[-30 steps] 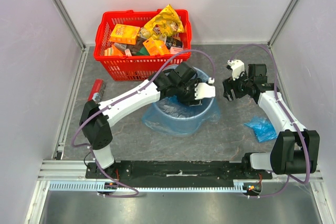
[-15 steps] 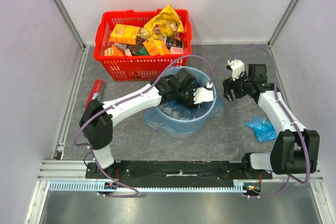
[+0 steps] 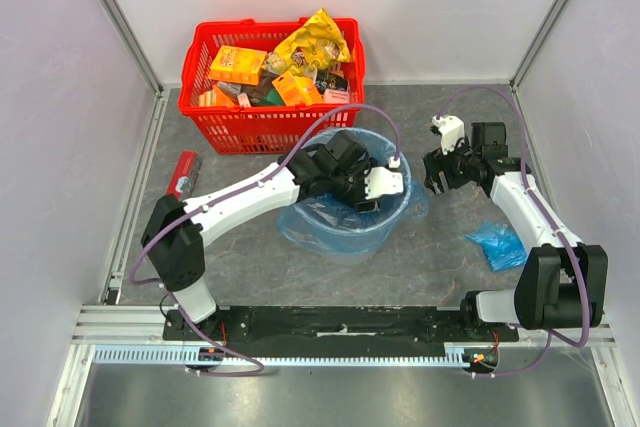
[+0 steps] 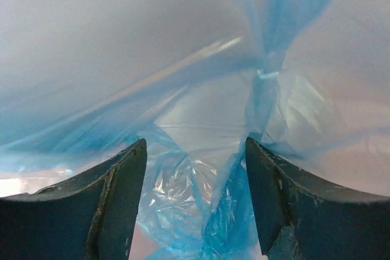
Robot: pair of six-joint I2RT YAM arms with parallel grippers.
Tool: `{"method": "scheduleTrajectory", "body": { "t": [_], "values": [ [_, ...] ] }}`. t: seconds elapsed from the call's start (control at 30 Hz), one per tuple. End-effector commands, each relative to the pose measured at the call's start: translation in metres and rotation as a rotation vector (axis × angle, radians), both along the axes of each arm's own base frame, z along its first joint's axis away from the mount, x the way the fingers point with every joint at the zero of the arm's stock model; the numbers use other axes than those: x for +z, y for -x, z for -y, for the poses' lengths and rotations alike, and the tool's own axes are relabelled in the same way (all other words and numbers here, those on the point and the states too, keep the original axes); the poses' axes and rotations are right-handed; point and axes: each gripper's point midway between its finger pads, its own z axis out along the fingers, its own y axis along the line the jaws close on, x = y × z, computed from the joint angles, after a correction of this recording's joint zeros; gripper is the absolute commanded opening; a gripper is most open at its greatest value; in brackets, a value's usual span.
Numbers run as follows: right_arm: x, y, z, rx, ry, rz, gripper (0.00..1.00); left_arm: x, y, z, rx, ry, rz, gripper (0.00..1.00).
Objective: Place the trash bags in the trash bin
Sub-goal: Place the trash bag in the trash bin.
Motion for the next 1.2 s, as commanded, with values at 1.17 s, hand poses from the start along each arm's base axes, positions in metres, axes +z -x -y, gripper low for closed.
{"method": "scheduleTrajectory", "body": {
  "t": [1.17],
  "values": [
    [0.004,-0.005,-0.002,0.025,-0.013,0.009,0.84,0.232,0.002,-0.075,0.147,0.313,0.346,0.75]
  ]
}}
